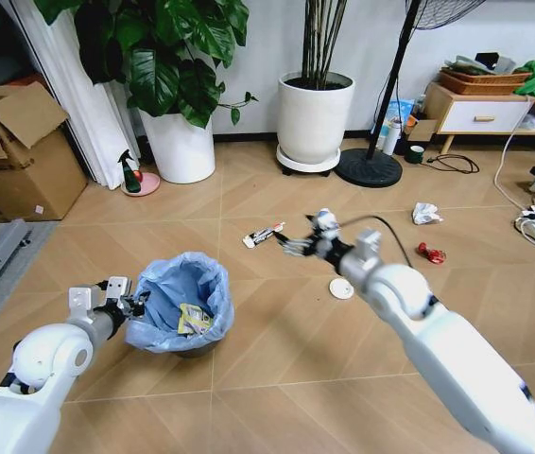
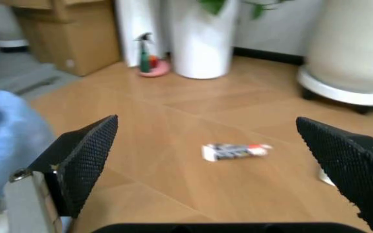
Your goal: Pick up the trash bin and place the garbage on the floor into it.
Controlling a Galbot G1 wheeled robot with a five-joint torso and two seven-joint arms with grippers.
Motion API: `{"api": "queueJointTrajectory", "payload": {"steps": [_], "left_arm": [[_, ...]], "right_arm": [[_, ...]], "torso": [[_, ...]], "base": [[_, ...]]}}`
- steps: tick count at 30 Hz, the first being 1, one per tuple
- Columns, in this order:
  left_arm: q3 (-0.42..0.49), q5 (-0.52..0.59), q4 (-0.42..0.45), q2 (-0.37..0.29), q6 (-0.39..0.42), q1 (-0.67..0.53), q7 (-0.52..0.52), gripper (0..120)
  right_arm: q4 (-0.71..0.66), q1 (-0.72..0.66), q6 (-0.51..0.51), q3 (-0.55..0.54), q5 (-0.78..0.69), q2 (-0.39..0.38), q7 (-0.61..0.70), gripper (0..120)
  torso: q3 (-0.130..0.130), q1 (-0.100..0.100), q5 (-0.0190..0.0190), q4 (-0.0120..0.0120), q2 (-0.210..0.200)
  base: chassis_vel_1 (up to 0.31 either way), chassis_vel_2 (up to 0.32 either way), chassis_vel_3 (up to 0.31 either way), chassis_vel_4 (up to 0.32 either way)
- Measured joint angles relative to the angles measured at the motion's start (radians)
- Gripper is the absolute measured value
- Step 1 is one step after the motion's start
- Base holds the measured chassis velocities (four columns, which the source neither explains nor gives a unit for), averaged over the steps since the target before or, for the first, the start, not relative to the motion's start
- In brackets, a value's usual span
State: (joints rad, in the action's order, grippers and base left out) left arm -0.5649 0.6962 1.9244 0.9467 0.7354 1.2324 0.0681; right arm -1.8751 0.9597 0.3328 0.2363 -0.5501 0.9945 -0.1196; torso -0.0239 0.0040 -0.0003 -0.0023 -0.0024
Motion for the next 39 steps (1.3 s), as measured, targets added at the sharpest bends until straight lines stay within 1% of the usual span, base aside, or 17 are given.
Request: {"api": "queueJointTrajectory", "payload": {"steps": [1, 2, 5, 8, 9, 11, 13, 16, 17, 21, 27, 39], "left_arm": [[0.000, -0.005, 0.000, 0.002, 0.000, 0.001, -0.003, 0], [-0.001, -0.013, 0.000, 0.005, 0.000, 0.006, -0.006, 0], [-0.002, -0.021, 0.001, 0.007, 0.000, 0.010, -0.009, 0], [-0.002, -0.033, 0.006, 0.012, 0.000, 0.013, -0.009, 0], [-0.002, -0.033, 0.006, 0.012, 0.000, 0.013, -0.009, 0], [-0.004, -0.041, 0.018, 0.012, 0.000, 0.025, -0.009, 0], [-0.007, -0.043, 0.022, 0.011, 0.000, 0.029, -0.009, 0], [-0.020, -0.048, 0.038, 0.010, 0.000, 0.045, -0.004, 0], [-0.020, -0.048, 0.038, 0.010, 0.000, 0.045, -0.004, 0], [-0.034, -0.049, 0.052, 0.008, 0.000, 0.057, 0.003, 0], [-0.040, -0.048, 0.055, 0.001, 0.000, 0.060, 0.005, 0], [-0.040, -0.048, 0.058, 0.006, 0.000, 0.060, 0.005, 0]], "right_arm": [[-0.011, 0.038, -0.010, 0.037, 0.014, -0.001, -0.002, 100], [-0.026, 0.098, -0.026, 0.097, 0.039, 0.000, -0.005, 100], [-0.040, 0.153, -0.043, 0.147, 0.062, 0.008, -0.008, 100], [-0.060, 0.236, -0.057, 0.219, 0.093, 0.045, -0.004, 100], [-0.060, 0.236, -0.057, 0.219, 0.093, 0.045, -0.004, 100], [-0.070, 0.310, -0.092, 0.267, 0.139, 0.089, 0.010, 100], [-0.072, 0.322, -0.100, 0.275, 0.149, 0.096, 0.010, 100], [-0.083, 0.376, -0.120, 0.300, 0.186, 0.138, 0.014, 100], [-0.083, 0.376, -0.120, 0.300, 0.186, 0.138, 0.014, 100], [-0.093, 0.413, -0.131, 0.314, 0.229, 0.197, 0.023, 100], [-0.094, 0.423, -0.139, 0.312, 0.248, 0.219, 0.030, 100], [-0.098, 0.420, -0.141, 0.309, 0.249, 0.218, 0.034, 100]], "torso": [[0.000, 0.000, -0.0001, -0.0002, 0.000], [0.000, 0.000, 0.0001, -0.0002, 0.000], [0.000, 0.000, -0.0002, -0.0001, 0.000], [0.000, 0.000, -0.0002, 0.0000, 0.000], [0.000, 0.000, -0.0002, 0.0000, 0.000], [0.000, 0.000, -0.0003, 0.0000, 0.000], [0.000, 0.000, -0.0004, -0.0001, 0.000], [0.000, 0.000, -0.0006, 0.0003, 0.000], [0.000, 0.000, -0.0006, 0.0003, 0.000], [0.000, 0.000, -0.0007, 0.0001, 0.000], [0.000, 0.000, -0.0006, 0.0002, 0.000], [0.000, 0.000, -0.0006, 0.0000, 0.000]], "base": [[0.000, 0.000, 0.000, 0.000], [0.000, 0.000, 0.000, 0.000], [0.000, 0.000, 0.000, 0.000], [0.000, 0.000, 0.000, 0.000], [0.000, 0.000, 0.000, 0.000], [0.000, 0.000, 0.000, 0.000], [0.000, 0.000, 0.000, 0.000], [0.000, 0.000, 0.000, 0.000], [0.000, 0.000, 0.000, 0.000], [0.000, 0.000, 0.000, 0.000], [0.000, 0.000, 0.000, 0.000], [-0.069, 0.062, 0.065, -0.067]]}}
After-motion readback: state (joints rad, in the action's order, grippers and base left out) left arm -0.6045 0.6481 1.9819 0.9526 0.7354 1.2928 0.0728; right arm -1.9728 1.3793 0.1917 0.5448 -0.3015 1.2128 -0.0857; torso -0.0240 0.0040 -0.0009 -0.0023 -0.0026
